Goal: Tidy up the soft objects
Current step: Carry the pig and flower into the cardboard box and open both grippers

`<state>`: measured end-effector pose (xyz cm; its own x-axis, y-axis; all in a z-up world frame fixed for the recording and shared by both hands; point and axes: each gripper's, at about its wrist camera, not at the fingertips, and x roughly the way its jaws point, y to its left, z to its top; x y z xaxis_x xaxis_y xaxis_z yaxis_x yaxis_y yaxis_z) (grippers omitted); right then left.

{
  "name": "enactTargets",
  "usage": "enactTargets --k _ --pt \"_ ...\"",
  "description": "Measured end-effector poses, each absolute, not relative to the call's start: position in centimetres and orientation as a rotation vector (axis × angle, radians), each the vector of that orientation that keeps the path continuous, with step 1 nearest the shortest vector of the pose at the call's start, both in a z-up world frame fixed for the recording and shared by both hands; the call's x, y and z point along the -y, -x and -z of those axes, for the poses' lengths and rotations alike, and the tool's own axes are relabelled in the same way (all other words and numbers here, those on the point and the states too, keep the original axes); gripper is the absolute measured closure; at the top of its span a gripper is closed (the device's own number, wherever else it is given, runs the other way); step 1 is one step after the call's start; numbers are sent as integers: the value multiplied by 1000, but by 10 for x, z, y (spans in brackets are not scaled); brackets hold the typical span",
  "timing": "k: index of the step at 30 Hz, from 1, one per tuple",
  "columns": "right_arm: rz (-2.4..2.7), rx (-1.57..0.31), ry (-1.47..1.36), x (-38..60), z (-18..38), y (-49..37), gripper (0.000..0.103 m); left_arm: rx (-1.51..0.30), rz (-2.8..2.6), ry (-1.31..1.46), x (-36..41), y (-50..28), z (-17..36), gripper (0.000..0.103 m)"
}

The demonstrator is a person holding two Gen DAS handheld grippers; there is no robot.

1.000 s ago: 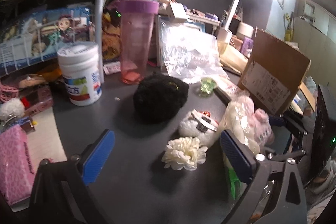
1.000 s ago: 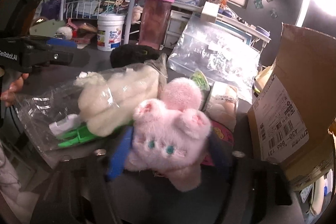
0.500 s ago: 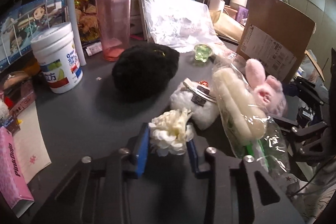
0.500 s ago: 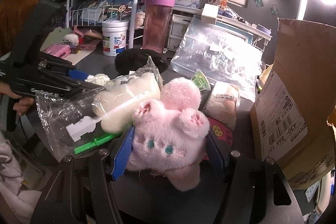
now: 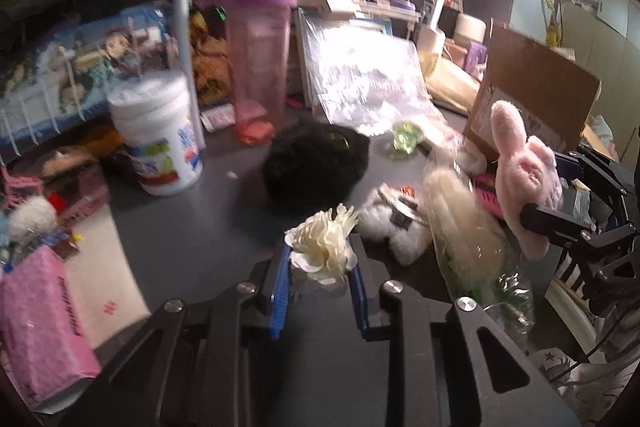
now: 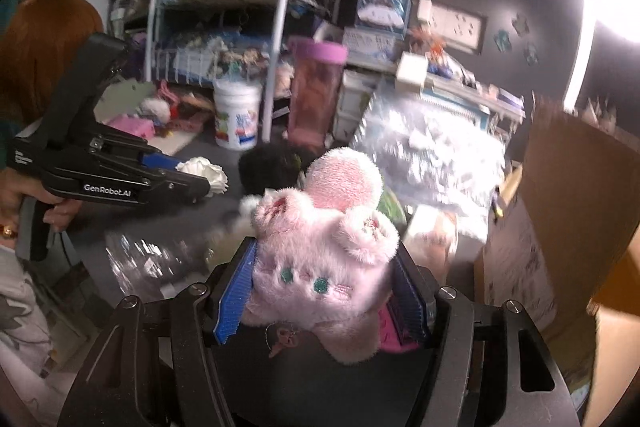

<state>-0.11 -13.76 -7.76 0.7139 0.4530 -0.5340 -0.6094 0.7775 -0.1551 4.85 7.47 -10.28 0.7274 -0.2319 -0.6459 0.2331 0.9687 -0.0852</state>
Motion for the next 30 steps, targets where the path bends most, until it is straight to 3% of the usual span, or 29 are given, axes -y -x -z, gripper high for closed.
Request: enactTargets --k 14,22,30 --pt "-652 -311 218 175 -22 0 42 -473 347 -51 -42 -34 -19 80" --pt "-535 -281 119 250 -51 -8 42 -446 545 -136 49 -63 -68 79" --pt "-380 -363 99 319 -39 -27 42 -538 735 -241 163 -100 -71 79"
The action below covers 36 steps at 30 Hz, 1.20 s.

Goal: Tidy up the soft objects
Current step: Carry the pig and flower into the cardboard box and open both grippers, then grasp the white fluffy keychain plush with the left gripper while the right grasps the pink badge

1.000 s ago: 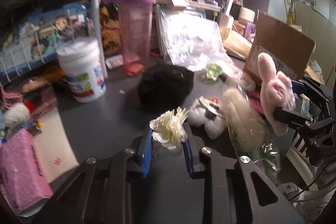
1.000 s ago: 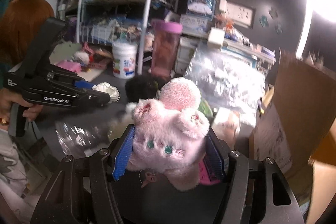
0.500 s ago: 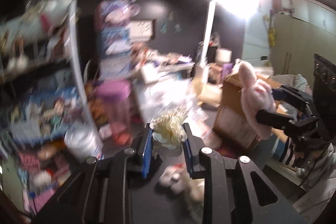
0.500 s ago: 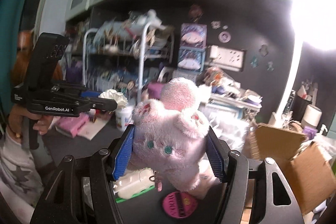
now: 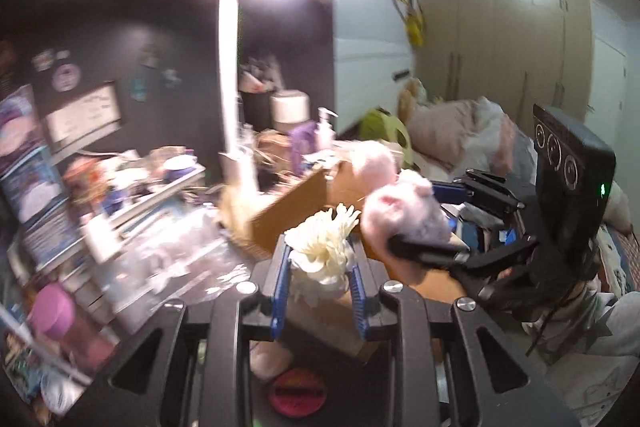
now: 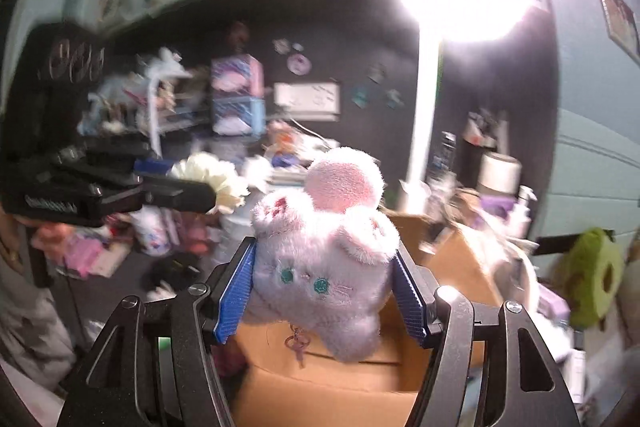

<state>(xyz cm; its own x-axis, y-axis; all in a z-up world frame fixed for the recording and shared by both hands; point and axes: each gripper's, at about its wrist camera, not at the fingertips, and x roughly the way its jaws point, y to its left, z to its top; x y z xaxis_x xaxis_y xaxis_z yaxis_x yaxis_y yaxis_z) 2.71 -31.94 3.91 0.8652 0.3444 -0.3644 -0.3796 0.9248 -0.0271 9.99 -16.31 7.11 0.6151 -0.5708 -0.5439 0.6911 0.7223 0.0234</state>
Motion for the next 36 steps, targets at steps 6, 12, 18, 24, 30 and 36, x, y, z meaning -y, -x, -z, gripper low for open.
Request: enactTargets --k 6,12,18,24,30,36 --pt "-350 -419 169 335 -18 -41 41 -646 721 -304 212 -132 -53 79" --pt "-336 -433 226 340 -7 -44 37 -722 691 -326 225 -148 -38 76" --pt "-361 -445 209 343 -5 -44 30 -727 678 -333 225 -150 -36 46" --pt "-360 -433 214 332 -12 -33 26 -682 679 -283 203 -137 -50 34" --pt "-415 -389 228 302 -26 -15 26 -607 644 -226 158 -116 -65 27" --pt "-512 -353 244 254 -38 -1 26 -558 548 -162 89 -98 -65 24"
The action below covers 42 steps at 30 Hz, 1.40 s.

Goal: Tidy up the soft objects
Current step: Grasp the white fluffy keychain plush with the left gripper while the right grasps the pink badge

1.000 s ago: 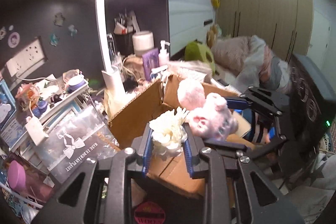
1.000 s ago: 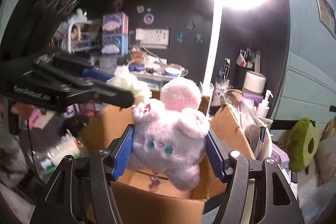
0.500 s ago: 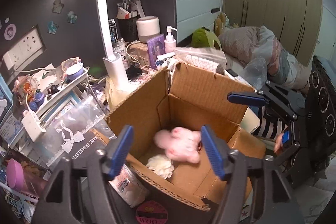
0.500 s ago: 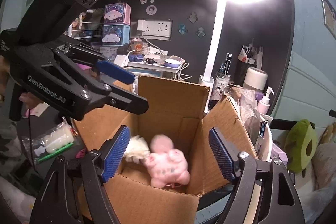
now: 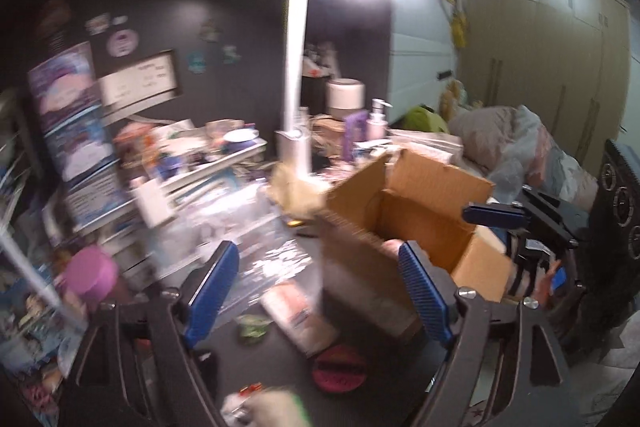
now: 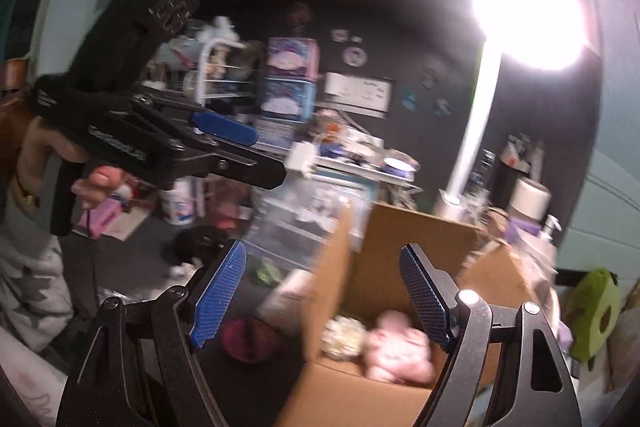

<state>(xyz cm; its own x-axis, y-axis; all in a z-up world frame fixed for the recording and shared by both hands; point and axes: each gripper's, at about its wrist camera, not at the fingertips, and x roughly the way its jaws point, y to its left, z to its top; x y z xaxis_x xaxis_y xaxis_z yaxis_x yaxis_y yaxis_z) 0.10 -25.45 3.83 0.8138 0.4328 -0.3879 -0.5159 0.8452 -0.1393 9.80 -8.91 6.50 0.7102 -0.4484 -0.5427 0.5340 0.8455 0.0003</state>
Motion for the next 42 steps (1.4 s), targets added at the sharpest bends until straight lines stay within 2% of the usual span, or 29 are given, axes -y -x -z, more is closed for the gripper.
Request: enactTargets --k 7,14,18,20,22,36,38,39,42 --pt "-634 -401 298 186 -26 4 26 -563 412 -91 2 -83 -34 24" --pt "-681 -556 341 138 18 -5 26 -661 390 -48 -42 -83 29 24" --pt "-614 -649 376 133 50 -11 26 -736 399 -82 -48 -85 71 24" --pt "-578 -685 392 133 64 -12 26 -768 412 -98 -49 -87 90 28" --pt "-532 -717 408 134 79 -14 26 -792 438 -99 -49 -88 102 36" --pt "-359 -798 342 149 117 -29 26 -854 544 -172 -18 -96 133 36" --pt "-334 -791 329 151 119 -30 26 -858 540 -175 -16 -97 136 46" --pt "-330 -791 318 152 120 -31 26 -862 546 -172 -16 -97 136 56" --pt "-318 -789 259 156 122 -34 26 -857 537 -169 -18 -97 137 57"
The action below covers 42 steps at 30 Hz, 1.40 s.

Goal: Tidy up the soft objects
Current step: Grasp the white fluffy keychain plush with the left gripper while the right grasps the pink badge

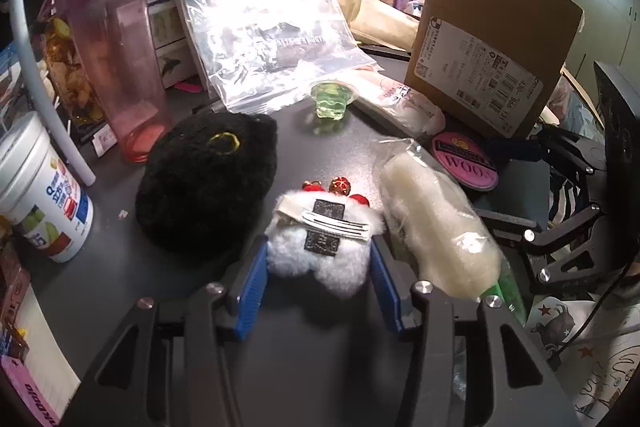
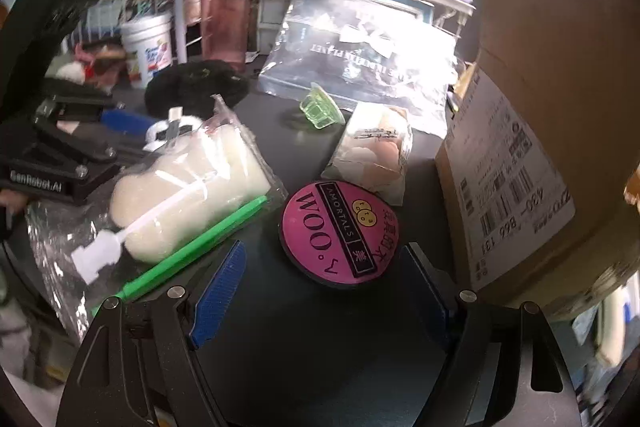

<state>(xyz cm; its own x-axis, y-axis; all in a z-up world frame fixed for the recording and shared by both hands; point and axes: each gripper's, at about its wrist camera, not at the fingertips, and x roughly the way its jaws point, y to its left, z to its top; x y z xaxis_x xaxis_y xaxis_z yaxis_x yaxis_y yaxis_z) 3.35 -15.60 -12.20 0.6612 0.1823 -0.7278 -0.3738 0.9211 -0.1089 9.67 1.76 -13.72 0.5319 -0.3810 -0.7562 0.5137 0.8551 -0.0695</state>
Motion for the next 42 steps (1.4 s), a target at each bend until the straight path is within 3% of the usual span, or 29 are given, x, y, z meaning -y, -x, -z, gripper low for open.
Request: enactTargets --k 9,12,14,21,24,25,30,42 --pt "-285 -779 207 160 126 -40 26 -853 433 -127 -53 -71 135 57" --pt "-279 -779 176 163 127 -43 29 -854 425 -96 -62 -66 137 54" --pt "-272 -775 164 165 127 -45 37 -858 417 -91 -62 -67 140 51" --pt "-291 -773 154 166 127 -45 38 -855 417 -98 -51 -78 143 41" --pt "-300 -772 145 166 128 -45 38 -854 400 -117 -46 -78 143 42" --pt "-303 -770 142 166 128 -46 38 -852 396 -125 -45 -78 143 51" --pt "-314 -757 127 168 128 -45 40 -851 377 -160 -41 -72 143 56" --pt "-422 -643 170 156 96 -23 41 -776 332 -111 -58 -56 115 56"
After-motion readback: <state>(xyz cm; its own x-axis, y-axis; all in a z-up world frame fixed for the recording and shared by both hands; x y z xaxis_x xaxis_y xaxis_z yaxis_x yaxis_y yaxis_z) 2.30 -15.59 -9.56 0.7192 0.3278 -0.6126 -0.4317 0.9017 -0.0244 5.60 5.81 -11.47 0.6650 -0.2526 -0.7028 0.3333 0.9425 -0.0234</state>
